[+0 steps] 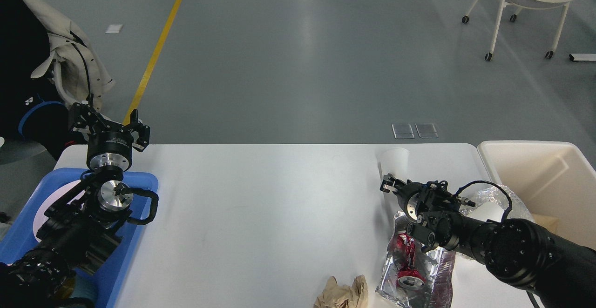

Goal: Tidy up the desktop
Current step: 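Lower the right gripper and grasp the white paper cup, then lift the cup, carry it into the white bin and release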

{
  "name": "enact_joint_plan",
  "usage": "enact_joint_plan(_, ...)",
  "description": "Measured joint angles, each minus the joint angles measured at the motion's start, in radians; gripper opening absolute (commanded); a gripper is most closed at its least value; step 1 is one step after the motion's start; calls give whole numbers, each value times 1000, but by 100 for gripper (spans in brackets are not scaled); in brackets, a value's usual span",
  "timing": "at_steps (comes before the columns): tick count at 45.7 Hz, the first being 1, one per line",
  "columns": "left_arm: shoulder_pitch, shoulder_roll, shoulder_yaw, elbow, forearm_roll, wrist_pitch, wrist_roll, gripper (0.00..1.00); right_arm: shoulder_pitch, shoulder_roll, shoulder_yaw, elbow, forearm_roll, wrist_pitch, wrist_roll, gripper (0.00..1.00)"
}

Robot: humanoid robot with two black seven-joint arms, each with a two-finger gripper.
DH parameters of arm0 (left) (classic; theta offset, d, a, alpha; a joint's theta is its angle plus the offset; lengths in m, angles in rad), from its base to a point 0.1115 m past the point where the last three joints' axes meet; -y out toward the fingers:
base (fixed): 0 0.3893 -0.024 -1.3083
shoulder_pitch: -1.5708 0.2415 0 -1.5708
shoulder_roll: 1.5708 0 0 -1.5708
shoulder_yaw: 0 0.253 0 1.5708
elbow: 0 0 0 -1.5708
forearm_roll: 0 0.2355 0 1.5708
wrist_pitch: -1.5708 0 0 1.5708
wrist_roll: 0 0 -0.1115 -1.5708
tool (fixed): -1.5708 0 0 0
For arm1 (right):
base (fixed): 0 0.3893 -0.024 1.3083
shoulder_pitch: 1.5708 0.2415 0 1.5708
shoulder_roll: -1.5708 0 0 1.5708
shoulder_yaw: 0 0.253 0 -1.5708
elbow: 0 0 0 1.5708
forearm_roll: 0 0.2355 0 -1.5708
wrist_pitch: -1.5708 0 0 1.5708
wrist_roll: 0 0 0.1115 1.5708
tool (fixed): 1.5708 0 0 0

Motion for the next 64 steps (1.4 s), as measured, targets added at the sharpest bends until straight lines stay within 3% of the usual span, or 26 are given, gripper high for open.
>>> enact_joint_plan(7,0,0,0,0,0,0,0,98,-2,2,5,1,0,0,0,30)
enact_joint_plan(12,0,0,0,0,0,0,0,98,-3,2,6,3,0,0,0,25)
enact_joint_plan(16,0,0,0,0,0,0,0,98,-2,2,6,8,-2,-3,-1,0)
enact_joint_plan(47,0,0,0,0,0,0,1,98,100,-44,5,92,-2,-11,0,0)
enact_joint_plan(64,0,0,0,0,0,0,1,98,354,-234,32,396,11,-12,1,0)
